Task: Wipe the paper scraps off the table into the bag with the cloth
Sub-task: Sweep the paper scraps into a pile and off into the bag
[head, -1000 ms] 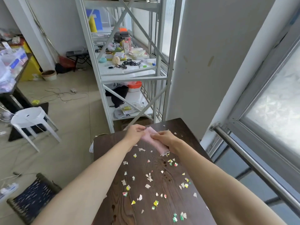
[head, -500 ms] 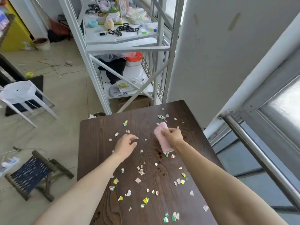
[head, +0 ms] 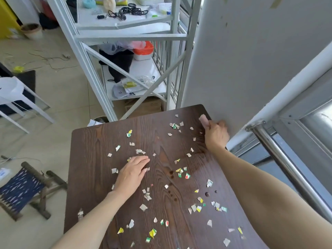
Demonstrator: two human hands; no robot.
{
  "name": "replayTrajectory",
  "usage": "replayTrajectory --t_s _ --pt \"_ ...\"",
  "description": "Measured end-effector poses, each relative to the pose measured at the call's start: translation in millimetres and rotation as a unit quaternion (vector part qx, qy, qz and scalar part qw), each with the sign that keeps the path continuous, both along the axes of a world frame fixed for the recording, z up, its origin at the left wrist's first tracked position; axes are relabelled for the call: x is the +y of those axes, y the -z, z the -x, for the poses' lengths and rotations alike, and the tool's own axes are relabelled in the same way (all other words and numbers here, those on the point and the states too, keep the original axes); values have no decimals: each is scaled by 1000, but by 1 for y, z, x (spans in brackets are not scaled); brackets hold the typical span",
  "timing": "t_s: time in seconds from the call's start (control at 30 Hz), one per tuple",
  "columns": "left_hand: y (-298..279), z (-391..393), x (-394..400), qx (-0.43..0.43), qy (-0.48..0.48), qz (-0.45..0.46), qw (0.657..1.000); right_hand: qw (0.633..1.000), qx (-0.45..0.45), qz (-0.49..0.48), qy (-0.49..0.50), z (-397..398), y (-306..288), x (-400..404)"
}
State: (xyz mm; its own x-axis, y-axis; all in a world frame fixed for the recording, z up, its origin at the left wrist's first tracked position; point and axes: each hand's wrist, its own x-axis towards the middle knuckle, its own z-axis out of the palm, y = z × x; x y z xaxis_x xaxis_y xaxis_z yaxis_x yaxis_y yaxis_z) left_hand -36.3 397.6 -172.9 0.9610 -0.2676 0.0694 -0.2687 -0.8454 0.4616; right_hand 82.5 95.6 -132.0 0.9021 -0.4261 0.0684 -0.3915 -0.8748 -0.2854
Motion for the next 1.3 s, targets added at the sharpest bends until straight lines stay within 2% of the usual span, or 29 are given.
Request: replayTrajectory --t_s 0.07,0.23,0.47,0.57,0.7,0.87,0.93,1.03,1.13,1.3 --pt "5 2 0 -7 -3 11 1000 999 31 9 4 3 22 1" --pt "9 5 -1 3 -23 53 998 999 23 -29 -11 21 41 35" --pt "8 9 1 16 -26 57 998 987 5 -67 -148 60 39 118" --pt "4 12 3 26 -27 57 998 964 16 -155 -216 65 31 135" --pt "-2 12 5 31 -41 71 996 959 -23 -215 -183 40 6 115" --pt "-8 10 14 1 -75 112 991 981 -82 -165 -59 -10 -1 54" --pt "-10 5 26 -12 -105 105 989 985 -64 -159 3 -28 9 36" --pt "-8 -2 53 -20 -163 65 984 981 12 -183 62 -45 25 30" --pt "-8 -8 82 -14 -252 22 967 979 43 -185 67 -48 30 57" --pt "1 -6 112 31 -332 -38 942 989 37 -137 -45 -27 30 124"
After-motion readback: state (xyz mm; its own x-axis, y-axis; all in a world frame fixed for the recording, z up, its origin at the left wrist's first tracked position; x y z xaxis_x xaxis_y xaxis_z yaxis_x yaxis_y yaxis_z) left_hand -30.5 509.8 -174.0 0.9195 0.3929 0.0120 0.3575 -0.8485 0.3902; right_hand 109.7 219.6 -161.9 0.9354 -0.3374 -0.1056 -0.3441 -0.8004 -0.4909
